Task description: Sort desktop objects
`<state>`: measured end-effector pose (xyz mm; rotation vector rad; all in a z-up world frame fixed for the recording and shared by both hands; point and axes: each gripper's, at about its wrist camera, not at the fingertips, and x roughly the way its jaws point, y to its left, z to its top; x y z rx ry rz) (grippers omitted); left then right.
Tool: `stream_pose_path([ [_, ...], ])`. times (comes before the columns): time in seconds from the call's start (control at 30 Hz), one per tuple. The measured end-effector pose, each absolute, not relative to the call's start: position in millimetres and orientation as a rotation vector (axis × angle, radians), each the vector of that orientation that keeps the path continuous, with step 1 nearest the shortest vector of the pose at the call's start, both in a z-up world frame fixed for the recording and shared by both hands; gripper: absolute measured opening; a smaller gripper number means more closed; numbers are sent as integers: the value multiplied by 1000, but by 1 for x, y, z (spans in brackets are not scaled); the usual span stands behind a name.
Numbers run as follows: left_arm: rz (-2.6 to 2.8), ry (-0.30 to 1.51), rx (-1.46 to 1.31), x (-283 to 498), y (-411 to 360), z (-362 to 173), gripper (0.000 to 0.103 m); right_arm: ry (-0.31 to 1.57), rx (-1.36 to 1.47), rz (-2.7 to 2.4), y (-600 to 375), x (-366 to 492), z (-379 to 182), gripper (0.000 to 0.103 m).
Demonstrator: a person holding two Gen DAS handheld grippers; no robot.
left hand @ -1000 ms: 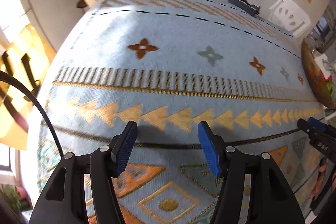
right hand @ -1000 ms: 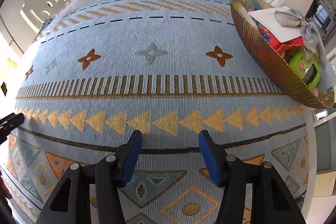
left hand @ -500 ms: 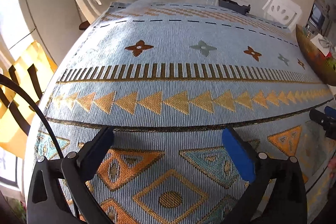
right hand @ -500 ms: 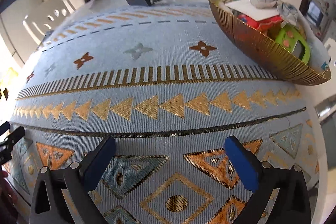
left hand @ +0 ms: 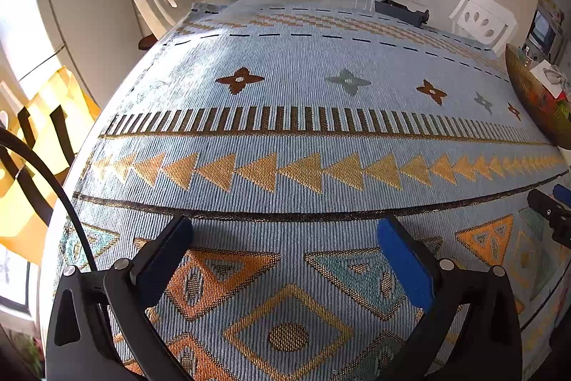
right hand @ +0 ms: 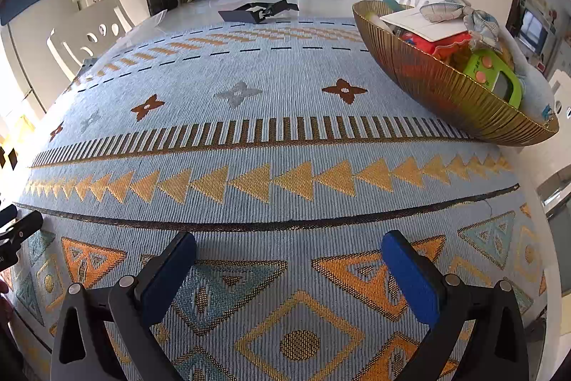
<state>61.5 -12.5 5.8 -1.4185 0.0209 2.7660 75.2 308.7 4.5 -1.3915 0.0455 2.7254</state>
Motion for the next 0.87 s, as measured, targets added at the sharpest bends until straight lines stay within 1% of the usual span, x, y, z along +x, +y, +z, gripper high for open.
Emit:
stream_pose_path([
  [0.87, 2770, 27, -1419, 63, -13, 7, 103, 46, -1392, 2725, 308, 75, 4, 103],
])
